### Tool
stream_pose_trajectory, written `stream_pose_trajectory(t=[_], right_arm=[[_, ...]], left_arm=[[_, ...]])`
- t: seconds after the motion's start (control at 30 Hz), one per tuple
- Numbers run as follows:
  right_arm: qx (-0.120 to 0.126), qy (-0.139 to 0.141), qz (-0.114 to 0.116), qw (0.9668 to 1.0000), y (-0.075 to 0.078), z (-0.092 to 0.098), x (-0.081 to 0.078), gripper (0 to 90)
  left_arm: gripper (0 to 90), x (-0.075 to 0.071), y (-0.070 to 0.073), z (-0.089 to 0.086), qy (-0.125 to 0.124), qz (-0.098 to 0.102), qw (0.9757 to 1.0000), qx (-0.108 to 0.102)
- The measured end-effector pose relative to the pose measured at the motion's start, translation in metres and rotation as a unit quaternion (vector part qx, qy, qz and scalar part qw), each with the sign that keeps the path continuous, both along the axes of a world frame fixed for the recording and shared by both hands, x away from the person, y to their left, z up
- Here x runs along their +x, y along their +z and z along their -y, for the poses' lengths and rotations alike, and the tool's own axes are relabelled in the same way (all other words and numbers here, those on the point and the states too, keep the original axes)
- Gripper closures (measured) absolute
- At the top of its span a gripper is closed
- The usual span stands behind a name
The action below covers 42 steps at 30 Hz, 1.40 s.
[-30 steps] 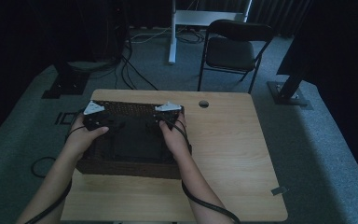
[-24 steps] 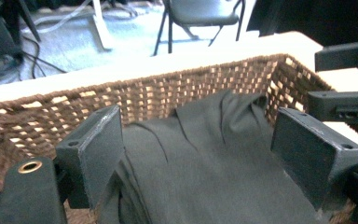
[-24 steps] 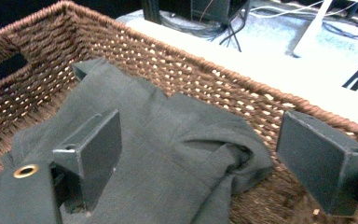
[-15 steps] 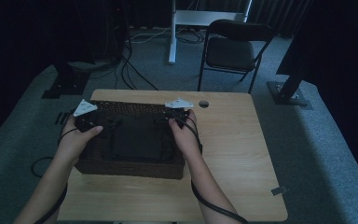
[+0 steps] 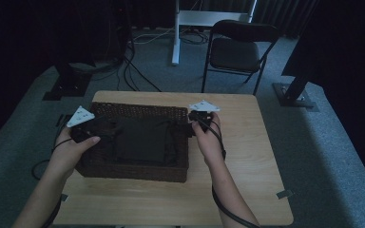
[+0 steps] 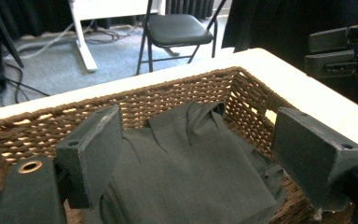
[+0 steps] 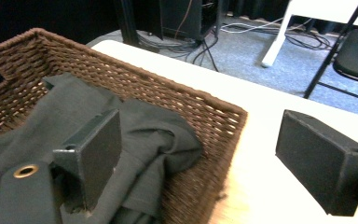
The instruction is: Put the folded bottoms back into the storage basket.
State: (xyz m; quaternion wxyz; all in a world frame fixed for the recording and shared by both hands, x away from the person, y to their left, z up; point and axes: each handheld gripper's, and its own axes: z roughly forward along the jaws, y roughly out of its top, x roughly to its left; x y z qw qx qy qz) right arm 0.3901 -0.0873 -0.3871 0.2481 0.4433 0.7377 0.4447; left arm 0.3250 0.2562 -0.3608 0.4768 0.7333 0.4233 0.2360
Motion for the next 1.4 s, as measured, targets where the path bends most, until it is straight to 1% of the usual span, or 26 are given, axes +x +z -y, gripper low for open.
stream_pose_trajectory(t=[0.07, 0.1, 0.2, 0.27, 0.3, 0.33, 0.4, 0.5, 0.53, 0.57, 0.63, 0.67, 0.73, 0.8, 0.87, 0.97, 1.03, 1.17, 1.23, 1.27, 1.33, 1.4], right_arm=[[0.0, -0.004, 0.0, 1.0, -0.001, 0.007, -0.002, 14.0], [0.0, -0.004, 0.001, 1.0, -0.002, 0.011, -0.003, 14.0], [-0.002, -0.013, 0.001, 0.9999, -0.004, 0.023, -0.006, 14.1], [-0.001, -0.018, 0.002, 0.9998, -0.006, 0.031, -0.008, 14.1], [0.0, -0.021, 0.002, 0.9998, -0.007, 0.035, -0.009, 14.0], [0.001, -0.023, 0.003, 0.9997, -0.008, 0.038, -0.01, 14.0], [0.002, -0.028, 0.003, 0.9996, -0.009, 0.045, -0.012, 14.1], [-0.005, -0.031, 0.006, 0.9995, -0.012, 0.054, -0.016, 14.0], [-0.007, -0.032, 0.008, 0.9994, -0.013, 0.056, -0.018, 14.0], [-0.008, -0.031, 0.007, 0.9995, -0.015, 0.059, -0.019, 14.0], [-0.008, -0.033, 0.009, 0.9994, -0.018, 0.064, -0.022, 13.9], [-0.011, -0.034, 0.009, 0.9993, -0.019, 0.066, -0.024, 13.9], [-0.02, -0.028, 0.009, 0.9993, -0.023, 0.072, -0.026, 13.0], [-0.023, -0.029, 0.008, 0.9993, -0.027, 0.076, -0.029, 13.0], [-0.019, -0.029, 0.007, 0.9994, -0.03, 0.081, -0.032, 13.0], [-0.016, -0.033, 0.006, 0.9993, -0.037, 0.089, -0.036, 13.0], [-0.02, -0.036, 0.003, 0.9991, -0.042, 0.093, -0.038, 13.0], [-0.016, -0.039, -0.001, 0.9991, -0.053, 0.1, -0.042, 13.0], [-0.013, -0.043, -0.001, 0.999, -0.058, 0.104, -0.044, 13.0], [-0.016, -0.044, 0.0, 0.9989, -0.06, 0.106, -0.045, 13.0], [-0.018, -0.047, 0.001, 0.9988, -0.066, 0.11, -0.048, 12.9], [-0.021, -0.051, -0.001, 0.9984, -0.072, 0.116, -0.05, 12.9]], left_arm=[[17.7, -0.004, 0.0, -0.001, 0.002, 0.009, 1.0, -0.003], [17.7, -0.006, -0.001, -0.001, 0.003, 0.01, 0.9999, -0.007], [17.7, -0.012, -0.004, 0.0, -0.002, 0.013, 0.9999, 0.001], [17.6, -0.017, -0.005, 0.001, -0.007, 0.011, 0.9999, -0.006], [17.7, -0.019, -0.006, 0.001, -0.01, 0.013, 0.9998, -0.006], [17.6, -0.022, -0.006, 0.002, -0.012, 0.017, 0.9998, 0.001], [17.7, -0.027, -0.006, 0.002, -0.012, 0.024, 0.9996, -0.003], [17.6, -0.035, -0.006, 0.002, -0.022, 0.027, 0.9994, -0.003], [17.7, -0.037, -0.006, 0.001, -0.023, 0.029, 0.9993, -0.004], [17.6, -0.039, -0.006, 0.0, -0.023, 0.031, 0.9993, -0.001], [17.6, -0.043, -0.008, -0.002, -0.017, 0.031, 0.9994, -0.001], [17.6, -0.045, -0.009, -0.003, -0.018, 0.032, 0.9993, 0.002], [17.6, -0.048, -0.012, -0.005, -0.017, 0.031, 0.9994, 0.001], [17.6, -0.052, -0.017, -0.006, -0.014, 0.033, 0.9992, 0.017], [17.6, -0.055, -0.02, -0.008, -0.014, 0.028, 0.9995, 0.007], [17.6, -0.06, -0.024, -0.011, -0.015, 0.026, 0.9995, 0.008], [17.6, -0.064, -0.027, -0.012, -0.014, 0.027, 0.9995, 0.004], [17.6, -0.07, -0.031, -0.01, -0.01, 0.035, 0.9993, 0.009], [17.6, -0.072, -0.034, -0.008, -0.018, 0.03, 0.9993, 0.006], [17.6, -0.073, -0.036, -0.008, -0.021, 0.025, 0.9995, 0.006], [17.6, -0.077, -0.04, -0.008, -0.023, 0.024, 0.9994, 0.01], [17.6, -0.082, -0.043, -0.009, -0.024, 0.022, 0.9994, 0.008]])
